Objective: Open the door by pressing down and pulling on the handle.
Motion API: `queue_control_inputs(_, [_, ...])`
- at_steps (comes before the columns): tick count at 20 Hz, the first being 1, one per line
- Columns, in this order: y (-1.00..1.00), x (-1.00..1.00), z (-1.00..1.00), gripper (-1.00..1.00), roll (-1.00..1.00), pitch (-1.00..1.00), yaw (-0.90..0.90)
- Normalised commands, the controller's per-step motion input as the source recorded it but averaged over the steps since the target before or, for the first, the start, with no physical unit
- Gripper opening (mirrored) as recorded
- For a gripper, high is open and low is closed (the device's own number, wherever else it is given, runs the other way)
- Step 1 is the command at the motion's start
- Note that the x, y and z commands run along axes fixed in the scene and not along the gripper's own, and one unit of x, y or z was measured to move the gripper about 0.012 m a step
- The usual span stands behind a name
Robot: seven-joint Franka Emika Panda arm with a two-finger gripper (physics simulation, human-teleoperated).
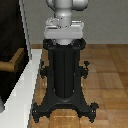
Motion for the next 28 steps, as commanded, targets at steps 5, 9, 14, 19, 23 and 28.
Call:
queue_control_inputs(5, [-0.60,0.00,0.00,1.00,0.00,0.00,0.00])
queue_control_inputs(9, [-0.75,0.00,0.00,1.00,0.00,0.00,0.00])
queue_control_inputs(14, [-0.60,0.00,0.00,1.00,0.00,0.00,0.00])
queue_control_inputs(19, [-0.60,0.00,0.00,1.00,0.00,0.00,0.00])
queue_control_inputs(23, [-0.75,0.00,0.00,1.00,0.00,0.00,0.00])
queue_control_inputs(28, [-0.60,0.00,0.00,1.00,0.00,0.00,0.00])
